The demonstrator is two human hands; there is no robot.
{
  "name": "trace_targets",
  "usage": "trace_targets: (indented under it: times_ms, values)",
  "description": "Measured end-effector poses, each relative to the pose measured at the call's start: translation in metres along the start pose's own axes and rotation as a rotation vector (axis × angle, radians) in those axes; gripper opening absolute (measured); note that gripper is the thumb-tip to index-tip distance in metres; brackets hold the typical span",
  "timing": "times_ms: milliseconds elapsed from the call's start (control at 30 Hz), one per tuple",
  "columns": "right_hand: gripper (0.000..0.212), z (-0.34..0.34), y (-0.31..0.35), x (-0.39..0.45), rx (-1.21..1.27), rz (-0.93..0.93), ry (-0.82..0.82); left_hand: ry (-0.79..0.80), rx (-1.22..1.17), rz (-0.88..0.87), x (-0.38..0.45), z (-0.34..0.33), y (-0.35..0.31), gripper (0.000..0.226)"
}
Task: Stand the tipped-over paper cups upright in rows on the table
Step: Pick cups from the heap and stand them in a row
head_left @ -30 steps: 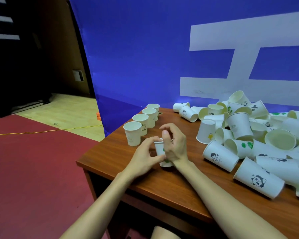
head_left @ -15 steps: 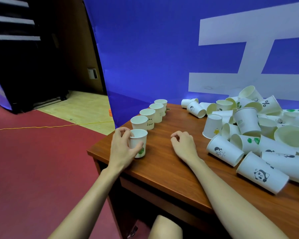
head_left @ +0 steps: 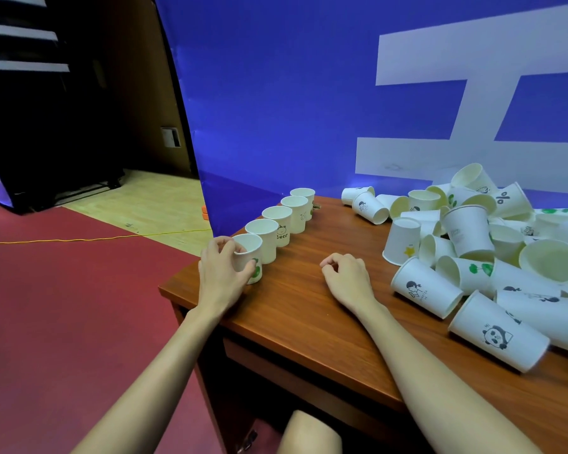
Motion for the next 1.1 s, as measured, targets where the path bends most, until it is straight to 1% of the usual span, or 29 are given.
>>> trace_targets:
  times_ms: [100,167,233,333,467,533,633,733,900,1100]
  values:
    - [0.023,0.001,0.001,-0.001,-0.015,0.009,-0.004,0.002,-0.022,-0.006,0.0,0.0,0.002,0.031]
    - [0.02,0.004,0.003,-0.002,-0.001,0.01,-0.005,-0.037,-0.036,-0.013,-0.001,0.002,0.002,0.041]
    - [0.018,0.01,0.006,-0.001,0.031,0.001,-0.043,-0.096,-0.073,-0.07,-0.003,0.005,-0.001,0.046]
    - [0.024,0.027,0.011,0.008,-0.006,-0.024,-0.189,-0.094,-0.227,-0.18,-0.008,0.006,-0.012,0.034]
    - [0.042,0.06,0.011,0.032,-0.22,-0.048,-0.362,-0.019,-0.419,-0.243,-0.014,-0.007,-0.036,0.01]
    - [0.045,0.077,0.003,0.046,-0.364,-0.061,-0.395,0.053,-0.472,-0.229,-0.018,-0.016,-0.048,0.013]
    - [0.041,0.093,-0.016,0.064,-0.562,-0.118,-0.369,0.164,-0.548,-0.198,-0.022,-0.031,-0.06,0.013]
    - [0.032,0.095,-0.034,0.073,-0.639,-0.188,-0.305,0.252,-0.575,-0.146,-0.025,-0.043,-0.065,0.014]
    - [0.041,0.09,-0.053,0.074,-0.648,-0.245,-0.233,0.406,-0.555,-0.025,-0.029,-0.055,-0.065,0.008]
    - [0.04,0.092,-0.055,0.073,-0.646,-0.224,-0.22,0.436,-0.532,0.026,-0.028,-0.062,-0.062,0.007]
Point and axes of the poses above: each hand's wrist, its own x-axis towards the middle knuckle, its own z-axis out of the back of the hand, y = z × x, the point moved 1 cm from there along x, towards the middle knuckle, and after that the axes turned 11 degrees about -x, right-handed, at the moved point
